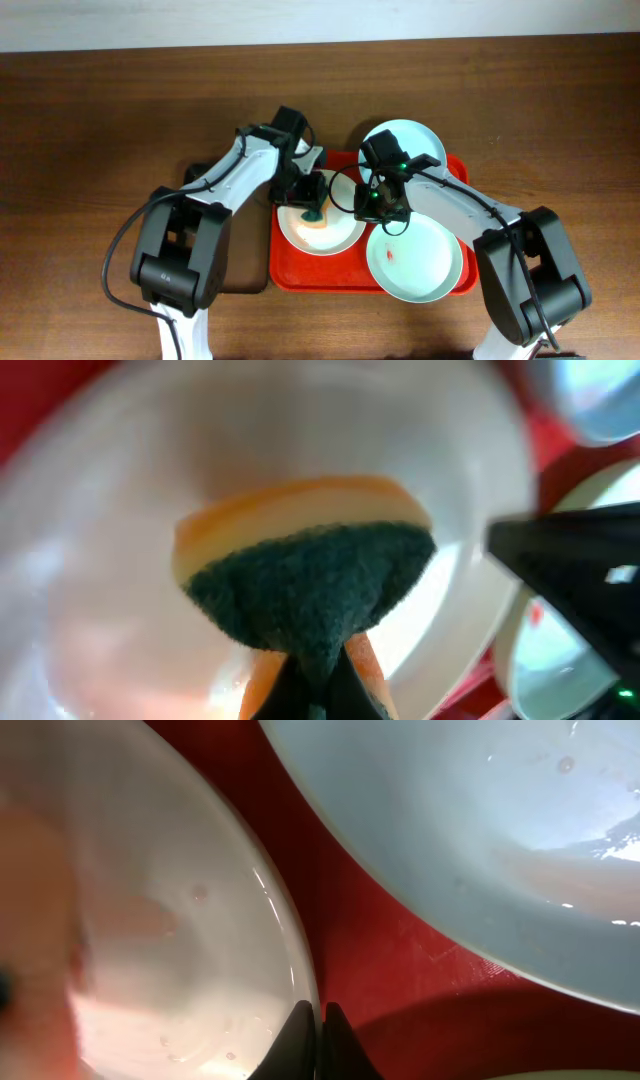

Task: Clean dirty plates on tray and stack at the side
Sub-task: 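Scrub the white plate's red stain with the sponge in the left gripper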

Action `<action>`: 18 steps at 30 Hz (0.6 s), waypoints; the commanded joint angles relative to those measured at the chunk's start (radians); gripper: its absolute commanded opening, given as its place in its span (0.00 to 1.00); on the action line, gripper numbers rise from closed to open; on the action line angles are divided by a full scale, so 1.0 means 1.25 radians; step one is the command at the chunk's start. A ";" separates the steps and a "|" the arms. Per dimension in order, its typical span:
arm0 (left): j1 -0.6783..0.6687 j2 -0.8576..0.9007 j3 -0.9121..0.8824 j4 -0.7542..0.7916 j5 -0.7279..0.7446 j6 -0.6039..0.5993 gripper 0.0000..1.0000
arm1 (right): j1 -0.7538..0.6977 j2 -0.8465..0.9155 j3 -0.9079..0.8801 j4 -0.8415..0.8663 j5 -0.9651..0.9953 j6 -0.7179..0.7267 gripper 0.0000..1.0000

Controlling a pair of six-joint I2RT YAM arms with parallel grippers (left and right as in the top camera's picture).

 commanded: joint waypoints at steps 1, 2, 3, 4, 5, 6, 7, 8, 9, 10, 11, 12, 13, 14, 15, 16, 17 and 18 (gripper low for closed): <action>0.039 0.008 0.088 -0.033 0.027 0.031 0.00 | -0.005 0.001 0.009 0.002 0.013 0.003 0.04; 0.040 0.008 0.089 -0.031 -0.022 0.030 0.00 | -0.005 0.001 0.009 0.002 0.013 0.003 0.04; 0.036 0.009 0.083 -0.032 -0.114 0.030 0.00 | -0.005 0.001 0.009 0.002 0.013 0.003 0.04; 0.031 0.009 0.075 -0.032 -0.149 0.029 0.00 | -0.005 0.001 0.009 0.002 0.013 0.003 0.04; 0.016 0.009 0.052 -0.025 -0.201 0.013 0.00 | -0.005 0.001 0.009 0.002 0.013 0.003 0.04; 0.006 0.010 0.037 -0.018 -0.223 0.003 0.00 | -0.005 0.001 0.009 0.002 0.013 0.003 0.04; -0.007 0.016 0.011 0.006 -0.224 0.002 0.00 | -0.005 0.001 0.009 0.002 0.013 0.003 0.04; -0.023 0.033 -0.014 0.033 -0.224 -0.011 0.00 | -0.005 0.001 0.009 0.002 0.013 0.003 0.04; -0.030 0.043 -0.019 0.034 -0.224 -0.017 0.00 | -0.005 0.001 0.009 0.002 0.013 0.003 0.04; -0.041 0.067 -0.021 0.027 -0.215 -0.027 0.00 | -0.005 0.001 0.009 0.002 0.013 0.003 0.04; -0.047 0.079 -0.021 0.019 -0.171 -0.027 0.00 | -0.005 0.001 0.009 0.002 0.013 0.003 0.04; -0.053 0.085 -0.021 0.010 -0.067 -0.022 0.00 | -0.005 0.001 0.009 0.002 0.013 0.003 0.04; -0.056 0.083 -0.020 0.011 0.055 0.006 0.00 | -0.005 0.001 0.009 0.003 0.013 0.003 0.04; -0.055 0.081 -0.010 0.014 0.148 0.019 0.00 | -0.005 0.001 0.009 0.004 0.013 0.003 0.04; -0.049 0.079 0.003 0.013 0.175 0.019 0.00 | -0.005 0.001 0.009 0.004 0.013 0.003 0.04; -0.040 0.073 0.021 0.007 0.176 0.019 0.00 | -0.005 0.001 0.009 0.004 0.013 0.003 0.04; -0.024 0.056 0.042 -0.004 0.174 0.019 0.00 | -0.005 0.001 0.009 0.004 0.013 0.003 0.04; -0.006 0.020 0.056 -0.007 0.150 0.019 0.00 | -0.005 0.001 0.009 0.004 0.013 0.003 0.04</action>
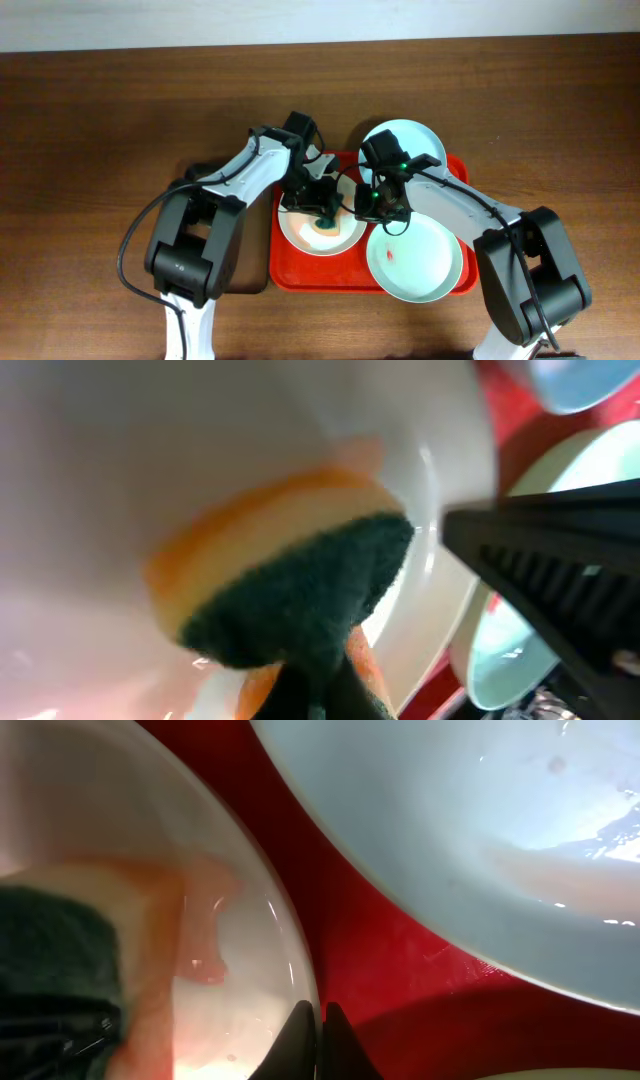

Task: Clean dirty plates on tray and stack at the side
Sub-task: 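Scrub the white plate's red stain with the sponge in the left gripper, then return the sponge to the black tray with the left gripper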

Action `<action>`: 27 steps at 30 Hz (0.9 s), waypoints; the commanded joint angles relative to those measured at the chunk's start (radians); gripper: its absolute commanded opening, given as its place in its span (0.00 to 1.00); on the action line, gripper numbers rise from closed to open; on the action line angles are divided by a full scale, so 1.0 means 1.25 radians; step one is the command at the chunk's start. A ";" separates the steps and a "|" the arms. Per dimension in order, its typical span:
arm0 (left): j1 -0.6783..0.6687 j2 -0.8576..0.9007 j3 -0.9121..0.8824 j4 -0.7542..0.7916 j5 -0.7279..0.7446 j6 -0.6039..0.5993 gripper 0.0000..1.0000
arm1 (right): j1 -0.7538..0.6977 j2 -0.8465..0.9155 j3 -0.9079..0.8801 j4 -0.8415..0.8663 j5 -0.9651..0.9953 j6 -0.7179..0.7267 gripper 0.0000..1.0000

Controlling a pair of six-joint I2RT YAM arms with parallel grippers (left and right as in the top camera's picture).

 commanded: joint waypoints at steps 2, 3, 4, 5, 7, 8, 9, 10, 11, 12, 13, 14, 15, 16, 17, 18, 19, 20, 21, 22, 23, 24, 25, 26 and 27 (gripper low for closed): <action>0.034 -0.094 0.044 -0.008 -0.140 0.015 0.00 | -0.004 0.001 0.009 0.006 0.011 0.004 0.04; 0.033 -0.100 0.044 -0.023 -0.250 -0.008 0.00 | -0.004 0.001 0.009 0.006 0.011 0.004 0.04; 0.031 -0.096 0.041 -0.031 -0.285 -0.009 0.00 | -0.005 0.001 0.009 0.006 0.011 0.004 0.04; 0.028 -0.088 0.024 -0.028 -0.305 -0.009 0.00 | -0.004 0.001 0.009 0.006 0.011 0.004 0.04; 0.024 -0.070 -0.043 0.015 -0.323 -0.032 0.00 | -0.005 0.001 0.009 0.006 0.010 0.004 0.04; 0.021 -0.067 -0.074 0.038 -0.322 -0.045 0.00 | -0.004 0.001 0.009 0.006 0.011 0.004 0.04; 0.019 -0.067 -0.095 0.049 -0.317 -0.048 0.00 | -0.004 0.001 0.009 0.006 0.011 0.004 0.04; 0.013 -0.066 -0.117 0.051 -0.289 -0.047 0.00 | -0.004 0.001 0.009 0.006 0.010 0.004 0.04; 0.007 -0.066 -0.126 0.052 -0.243 -0.047 0.00 | -0.004 0.001 0.009 0.007 0.010 0.004 0.04; 0.003 -0.066 -0.126 0.052 -0.209 -0.047 0.00 | -0.004 0.001 0.009 0.007 0.010 0.004 0.04; -0.004 -0.067 -0.126 0.055 -0.140 -0.045 0.00 | -0.005 0.001 0.009 0.005 0.010 0.004 0.04; -0.007 -0.069 -0.120 0.052 -0.082 -0.038 0.00 | -0.005 0.001 0.009 0.005 0.010 0.004 0.04; -0.004 -0.086 -0.106 0.041 -0.076 -0.038 0.00 | -0.004 0.001 0.009 0.005 0.010 0.004 0.04; 0.007 -0.123 -0.099 0.034 -0.093 -0.038 0.00 | -0.005 0.001 0.009 0.005 0.010 0.004 0.04; 0.030 -0.191 -0.098 0.017 -0.124 -0.038 0.00 | -0.004 0.001 0.009 0.003 0.010 0.004 0.04; 0.063 -0.273 -0.098 -0.005 -0.177 -0.038 0.00 | -0.005 0.001 0.009 0.003 0.010 0.004 0.04; 0.096 -0.341 -0.098 -0.024 -0.228 -0.038 0.00 | -0.005 0.001 0.009 0.003 0.010 0.004 0.04; 0.147 -0.425 -0.098 -0.070 -0.328 -0.038 0.00 | -0.004 0.001 0.009 0.003 0.010 0.004 0.04; 0.168 -0.443 -0.098 -0.106 -0.399 -0.042 0.00 | -0.005 0.001 0.009 0.003 0.010 0.004 0.04; 0.178 -0.444 -0.098 -0.128 -0.428 -0.045 0.00 | -0.004 0.001 0.009 0.002 0.010 0.004 0.05; 0.194 -0.435 -0.113 -0.153 -0.451 -0.045 0.00 | -0.004 0.001 0.009 0.000 0.010 0.004 0.05; 0.199 -0.432 -0.136 -0.149 -0.453 -0.045 0.00 | -0.004 0.001 0.009 -0.001 0.010 0.004 0.05; 0.201 -0.428 -0.175 -0.129 -0.464 -0.048 0.00 | -0.004 0.001 0.009 -0.001 0.010 0.004 0.05; 0.201 -0.428 -0.225 -0.096 -0.504 -0.082 0.00 | -0.004 0.001 0.009 -0.001 0.010 0.004 0.05; 0.201 -0.428 -0.268 -0.064 -0.536 -0.102 0.00 | -0.004 0.001 0.009 -0.001 0.010 0.004 0.05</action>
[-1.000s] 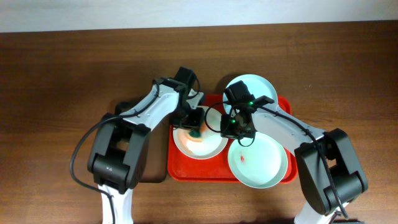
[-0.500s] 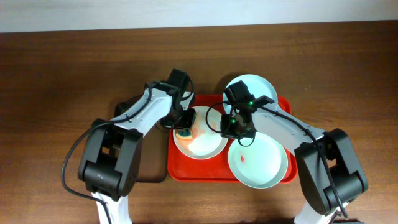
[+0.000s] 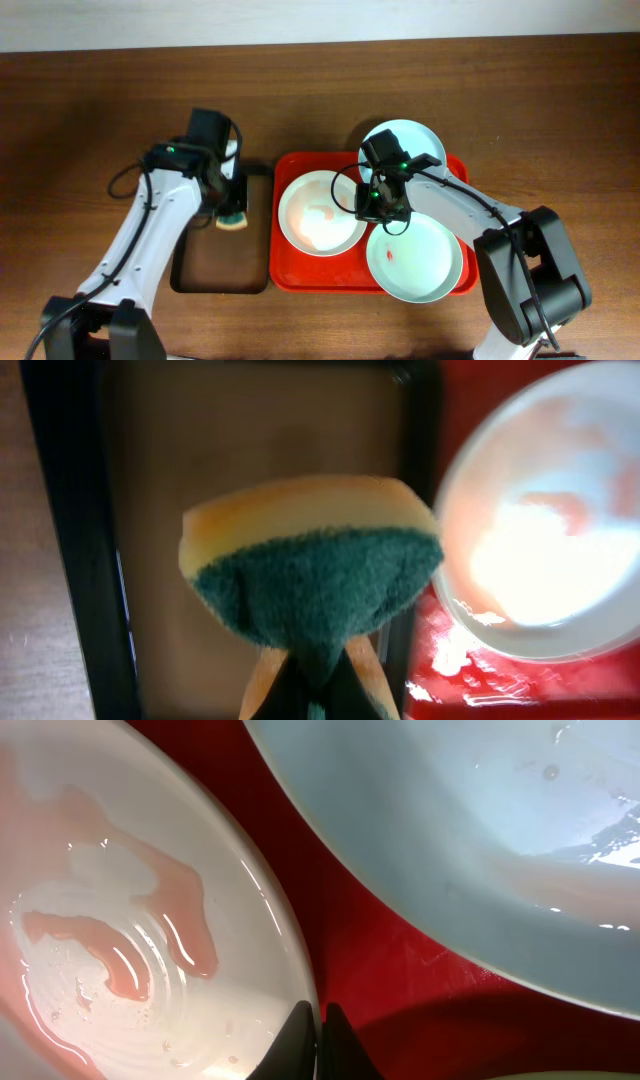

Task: Clean dirty plates on tray and stack at the side
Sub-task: 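Return the sponge to the black tray with the left gripper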

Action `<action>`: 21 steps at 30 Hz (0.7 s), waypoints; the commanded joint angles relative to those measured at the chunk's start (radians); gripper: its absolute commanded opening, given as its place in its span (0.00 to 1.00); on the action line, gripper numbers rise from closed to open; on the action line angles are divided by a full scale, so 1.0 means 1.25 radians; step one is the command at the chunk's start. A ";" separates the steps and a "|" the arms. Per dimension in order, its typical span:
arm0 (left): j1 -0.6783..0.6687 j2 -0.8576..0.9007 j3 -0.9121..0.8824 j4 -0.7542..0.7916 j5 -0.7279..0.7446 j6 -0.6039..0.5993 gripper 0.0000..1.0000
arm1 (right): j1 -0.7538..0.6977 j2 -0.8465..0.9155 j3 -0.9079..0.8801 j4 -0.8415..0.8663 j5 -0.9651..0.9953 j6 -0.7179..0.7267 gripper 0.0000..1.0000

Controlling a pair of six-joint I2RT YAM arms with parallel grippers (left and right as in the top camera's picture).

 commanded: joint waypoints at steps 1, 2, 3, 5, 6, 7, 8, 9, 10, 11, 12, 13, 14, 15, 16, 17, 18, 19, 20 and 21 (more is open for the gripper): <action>0.004 0.007 -0.153 0.096 -0.101 -0.052 0.00 | -0.002 0.001 0.008 0.000 0.010 0.004 0.05; 0.004 0.007 -0.206 0.151 -0.101 -0.052 0.00 | -0.002 0.001 0.008 0.000 0.010 0.004 0.05; 0.004 0.007 -0.232 0.182 -0.101 -0.052 0.00 | -0.002 0.001 0.008 0.000 0.010 0.004 0.05; 0.004 0.008 -0.298 0.253 -0.101 -0.065 0.00 | -0.002 0.001 0.008 0.000 0.010 0.004 0.05; 0.004 0.008 -0.298 0.253 -0.101 -0.065 0.06 | -0.002 0.001 0.008 0.001 0.010 0.004 0.06; 0.004 0.008 -0.298 0.253 -0.100 -0.065 0.28 | -0.002 0.001 0.008 0.001 0.010 0.004 0.06; 0.004 0.006 -0.278 0.225 -0.092 -0.065 0.53 | -0.002 0.001 0.008 0.002 0.010 0.004 0.19; 0.005 0.002 -0.245 0.193 -0.092 -0.067 0.55 | -0.002 0.001 0.008 0.004 0.010 0.004 0.24; 0.011 -0.012 -0.202 0.160 -0.078 -0.067 0.56 | -0.002 0.001 0.008 0.004 0.011 0.004 0.27; 0.032 -0.052 -0.129 0.119 -0.020 -0.066 0.57 | -0.002 0.001 0.008 0.005 0.014 0.004 0.29; 0.043 -0.085 -0.091 0.103 0.015 -0.066 0.58 | -0.002 0.001 0.008 0.007 0.014 0.004 0.29; 0.054 -0.129 -0.057 0.095 0.042 -0.067 0.59 | -0.002 0.001 0.007 0.009 0.014 0.004 0.28; 0.060 -0.162 -0.042 0.093 0.047 -0.067 0.77 | -0.002 0.001 0.004 0.014 0.014 0.004 0.25; 0.065 -0.198 -0.038 0.093 0.038 -0.067 0.92 | -0.001 0.001 -0.007 0.028 0.013 0.004 0.25; 0.075 -0.259 -0.038 0.077 -0.025 -0.067 0.99 | -0.001 0.001 -0.023 0.045 0.013 0.004 0.21; 0.074 -0.273 -0.038 0.065 -0.038 -0.067 0.99 | -0.001 0.001 -0.023 0.045 0.011 0.005 0.08; 0.074 -0.278 -0.038 0.059 -0.038 -0.067 0.99 | -0.001 0.001 -0.022 0.045 0.000 0.005 0.04; 0.074 -0.278 -0.038 0.059 -0.038 -0.067 0.99 | -0.003 0.000 -0.021 0.045 -0.004 0.004 0.04; 0.074 -0.278 -0.038 0.059 -0.042 -0.066 0.99 | -0.013 -0.007 0.004 0.011 -0.020 0.003 0.04; 0.074 -0.278 -0.039 0.051 -0.048 -0.066 0.99 | -0.020 -0.013 0.024 -0.016 -0.030 -0.015 0.04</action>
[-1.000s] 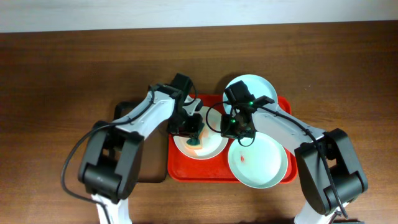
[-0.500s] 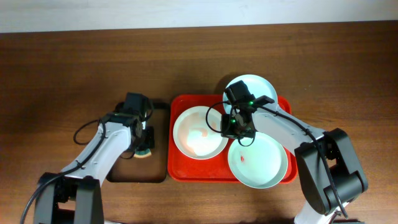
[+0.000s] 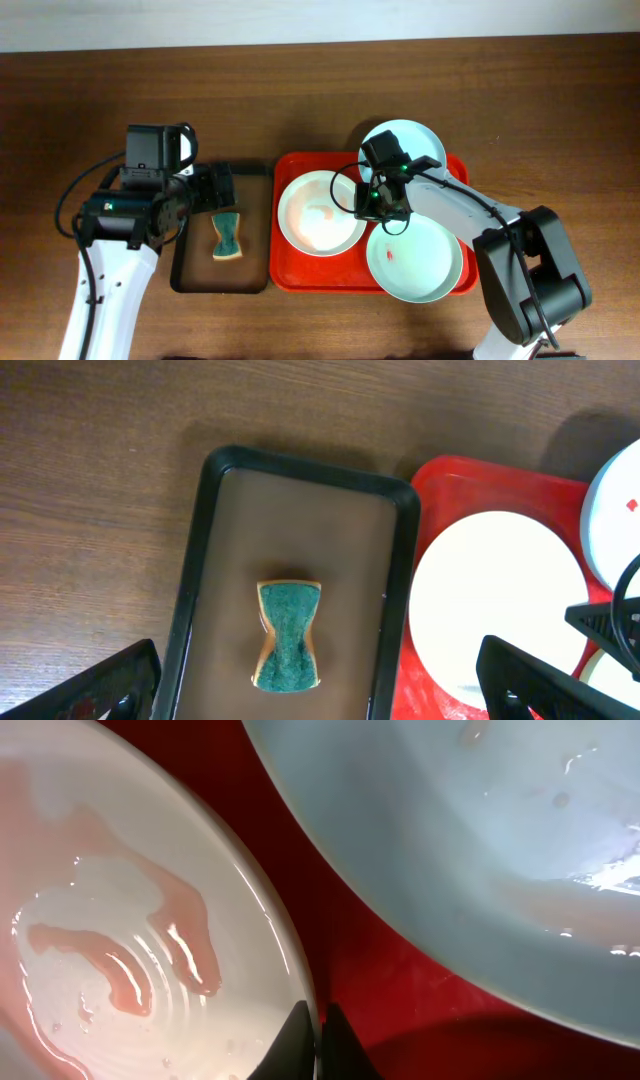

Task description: Clean dirty plates on tray and stack at the side

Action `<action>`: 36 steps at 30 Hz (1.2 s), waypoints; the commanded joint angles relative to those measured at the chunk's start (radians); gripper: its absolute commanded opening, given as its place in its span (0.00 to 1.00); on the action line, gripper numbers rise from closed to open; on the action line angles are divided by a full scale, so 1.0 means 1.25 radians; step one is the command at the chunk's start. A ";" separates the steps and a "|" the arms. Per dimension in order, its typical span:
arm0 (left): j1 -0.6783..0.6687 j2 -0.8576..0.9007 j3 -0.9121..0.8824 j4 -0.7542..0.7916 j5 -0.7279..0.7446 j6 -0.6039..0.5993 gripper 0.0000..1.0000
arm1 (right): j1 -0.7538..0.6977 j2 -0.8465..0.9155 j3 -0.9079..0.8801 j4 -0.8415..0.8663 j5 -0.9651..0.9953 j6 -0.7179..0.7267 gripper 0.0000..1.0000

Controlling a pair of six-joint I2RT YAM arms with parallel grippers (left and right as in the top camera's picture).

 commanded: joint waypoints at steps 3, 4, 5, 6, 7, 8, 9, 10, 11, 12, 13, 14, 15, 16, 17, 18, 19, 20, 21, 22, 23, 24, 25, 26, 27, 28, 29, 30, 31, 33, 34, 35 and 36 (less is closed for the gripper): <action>0.004 -0.003 0.002 -0.013 -0.060 -0.002 0.99 | -0.028 -0.045 0.170 -0.208 -0.024 -0.060 0.04; 0.004 -0.003 0.002 -0.013 -0.060 -0.002 0.99 | -0.028 -0.046 0.196 -0.240 -0.025 -0.059 0.04; 0.004 -0.003 0.002 -0.013 -0.060 -0.002 0.99 | -0.028 -0.048 0.241 -0.294 -0.021 -0.072 0.04; 0.004 -0.003 0.002 -0.013 -0.060 -0.002 0.99 | -0.028 -0.048 0.265 -0.317 -0.021 -0.078 0.04; 0.004 -0.003 0.002 -0.013 -0.060 -0.002 0.99 | -0.026 -0.048 0.305 -0.347 -0.022 -0.077 0.04; 0.004 -0.003 0.002 -0.013 -0.060 -0.002 0.99 | -0.020 -0.048 0.331 -0.355 -0.022 -0.076 0.04; 0.004 -0.003 0.002 -0.013 -0.060 -0.002 0.99 | -0.010 -0.048 0.341 -0.343 -0.020 -0.063 0.04; 0.004 -0.003 0.002 -0.013 -0.060 -0.002 0.99 | 0.003 -0.047 0.342 -0.316 -0.016 -0.043 0.04; 0.004 -0.003 0.002 -0.013 -0.060 -0.002 0.99 | 0.024 -0.039 0.342 -0.281 -0.016 -0.022 0.04; 0.004 -0.003 0.002 -0.013 -0.060 -0.002 0.99 | 0.052 -0.025 0.342 -0.241 -0.016 -0.001 0.04; 0.004 -0.003 0.002 -0.013 -0.060 -0.002 0.99 | 0.079 -0.011 0.342 -0.209 -0.006 0.018 0.04; 0.004 -0.003 0.002 -0.013 -0.060 -0.002 0.99 | 0.117 0.004 0.342 -0.167 0.035 0.032 0.04; 0.004 -0.003 0.002 -0.014 -0.060 -0.002 0.99 | 0.155 0.013 0.342 -0.122 0.089 0.044 0.04; 0.004 -0.003 0.002 -0.016 -0.060 -0.002 0.99 | 0.176 0.013 0.342 -0.098 0.134 0.050 0.04; 0.004 -0.003 0.002 -0.016 -0.060 -0.002 0.99 | 0.200 0.013 0.342 -0.071 0.183 0.050 0.04; 0.004 -0.003 0.002 -0.016 -0.060 -0.002 0.99 | 0.231 0.013 0.342 -0.037 0.240 0.050 0.04; 0.004 -0.003 0.002 -0.016 -0.060 -0.002 0.99 | 0.259 0.013 0.342 -0.014 0.292 0.049 0.04; 0.004 -0.003 0.002 -0.016 -0.060 -0.002 0.99 | 0.298 0.013 0.342 0.009 0.387 0.049 0.04; 0.004 -0.003 0.002 -0.016 -0.060 -0.002 0.99 | 0.330 0.013 0.342 0.036 0.453 0.002 0.04; 0.004 -0.003 0.002 -0.016 -0.060 -0.002 0.99 | 0.345 0.013 0.342 0.052 0.481 -0.027 0.04; 0.004 -0.003 0.002 -0.016 -0.060 -0.002 0.99 | 0.367 0.013 0.342 0.080 0.546 -0.068 0.04; 0.004 -0.003 0.002 -0.016 -0.060 -0.002 0.99 | 0.382 0.013 0.342 0.098 0.621 -0.109 0.04; 0.004 -0.003 0.002 -0.016 -0.060 -0.002 0.99 | 0.387 0.013 0.342 0.110 0.675 -0.143 0.04; 0.004 -0.003 0.002 -0.016 -0.060 -0.002 0.99 | 0.388 0.013 0.342 0.124 0.697 -0.166 0.04; 0.004 -0.003 0.002 -0.016 -0.060 -0.002 0.99 | 0.388 0.013 0.342 0.142 0.698 -0.197 0.04; 0.004 -0.003 0.002 -0.016 -0.060 -0.002 0.99 | 0.389 0.013 0.342 0.172 0.698 -0.246 0.04; 0.004 -0.003 0.002 -0.016 -0.060 -0.002 0.99 | 0.392 0.008 0.342 0.196 0.699 -0.300 0.04; 0.004 -0.003 0.002 -0.016 -0.060 -0.002 0.99 | 0.398 0.002 0.342 0.215 0.716 -0.333 0.04; 0.004 -0.003 0.002 -0.016 -0.060 -0.002 0.99 | 0.403 -0.006 0.342 0.231 0.760 -0.371 0.04; 0.004 -0.003 0.002 -0.016 -0.060 -0.002 0.99 | 0.414 -0.018 0.342 0.255 0.825 -0.442 0.04; 0.004 -0.003 0.002 -0.016 -0.060 -0.002 0.99 | 0.425 -0.023 0.342 0.283 0.845 -0.493 0.04; 0.004 -0.003 0.002 -0.016 -0.060 -0.002 0.99 | 0.432 -0.026 0.342 0.306 0.858 -0.522 0.04; 0.004 -0.003 0.002 -0.016 -0.060 -0.002 0.99 | 0.440 -0.028 0.342 0.343 0.888 -0.570 0.04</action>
